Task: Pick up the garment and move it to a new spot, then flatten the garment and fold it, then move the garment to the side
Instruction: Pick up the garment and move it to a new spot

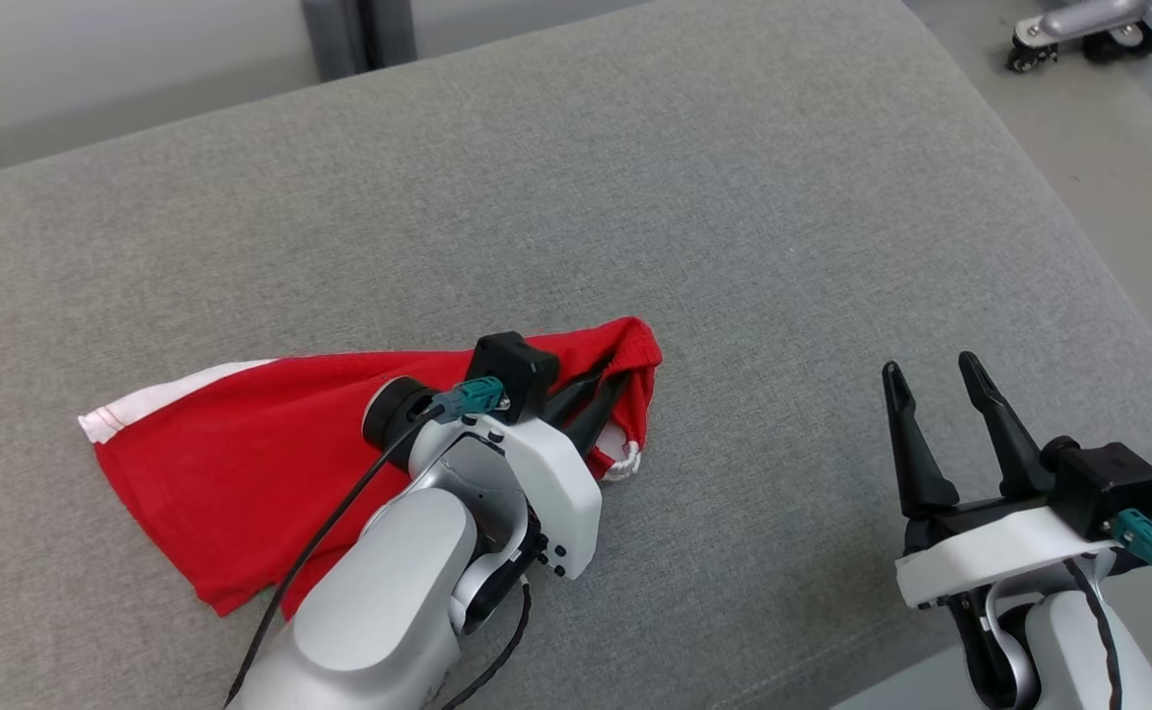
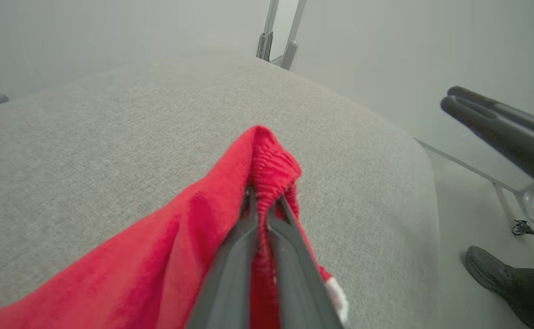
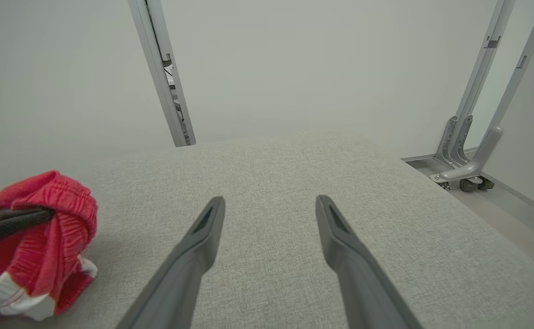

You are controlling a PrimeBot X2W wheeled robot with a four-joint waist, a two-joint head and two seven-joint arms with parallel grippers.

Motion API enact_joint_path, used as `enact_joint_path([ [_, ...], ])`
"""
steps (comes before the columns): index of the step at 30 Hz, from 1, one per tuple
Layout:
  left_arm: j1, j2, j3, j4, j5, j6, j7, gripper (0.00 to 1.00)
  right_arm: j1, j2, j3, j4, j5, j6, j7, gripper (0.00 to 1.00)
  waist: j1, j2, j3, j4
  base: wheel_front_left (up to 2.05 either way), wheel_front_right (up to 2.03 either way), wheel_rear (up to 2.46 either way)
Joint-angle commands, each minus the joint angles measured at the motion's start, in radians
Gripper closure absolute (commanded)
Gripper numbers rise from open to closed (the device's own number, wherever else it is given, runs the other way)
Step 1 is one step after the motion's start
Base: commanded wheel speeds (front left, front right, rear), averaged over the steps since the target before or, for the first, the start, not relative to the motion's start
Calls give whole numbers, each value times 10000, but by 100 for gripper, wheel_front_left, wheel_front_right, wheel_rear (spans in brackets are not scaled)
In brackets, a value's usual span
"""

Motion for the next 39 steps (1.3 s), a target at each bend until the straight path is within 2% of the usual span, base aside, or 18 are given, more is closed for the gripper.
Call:
enact_joint_path([
  [1,-188,52,-43,88,-43,22,-41,100,-83,-8,-11,38,30,3,-85,0,0,0,210,-191,0,0,0],
  [2,-233,52,-175,293,-144,15,-39,100,-99,0,-19,65,58,2,-88,0,0,0,235,-189,0,0,0],
  [3,-304,56,-279,451,-213,11,-102,91,-116,4,-36,89,50,3,-102,0,0,0,256,-170,0,0,0],
  [4,-389,56,-377,579,-262,32,-195,31,-130,6,-65,112,-18,2,-117,0,0,0,267,-132,0,0,0],
  [5,-436,55,-492,692,-309,45,-283,0,-148,12,-69,132,-53,3,-129,0,0,0,270,-83,0,0,0],
  [15,-276,54,-941,798,-1087,70,-1600,0,-92,3,-258,245,-215,3,-145,0,0,0,-335,1013,0,0,0],
  [19,-87,125,-578,779,-1190,396,-2301,0,17,-42,-385,255,-295,2,-145,0,0,0,-675,1526,0,0,0],
  [24,200,463,175,591,-1358,956,-2983,0,171,-95,-506,231,-388,2,-96,0,0,0,-1025,2058,0,0,0],
  [30,878,1163,1412,63,-1454,1440,-3301,0,292,-139,-622,101,-451,3,90,0,0,0,-1300,2561,0,0,0],
  [37,2044,1862,3241,-1223,-906,1792,-3317,0,383,-172,-628,-28,-507,2,236,0,0,0,-1403,2995,0,0,0],
  [38,2044,1862,3241,-1223,-906,1792,-3317,0,383,-172,-628,-28,-507,2,236,0,0,0,-1403,2995,0,0,0],
  [39,2466,1977,3698,-1517,-715,1836,-3317,0,423,-184,-613,-37,-536,2,282,0,0,0,-1474,3085,0,0,0],
])
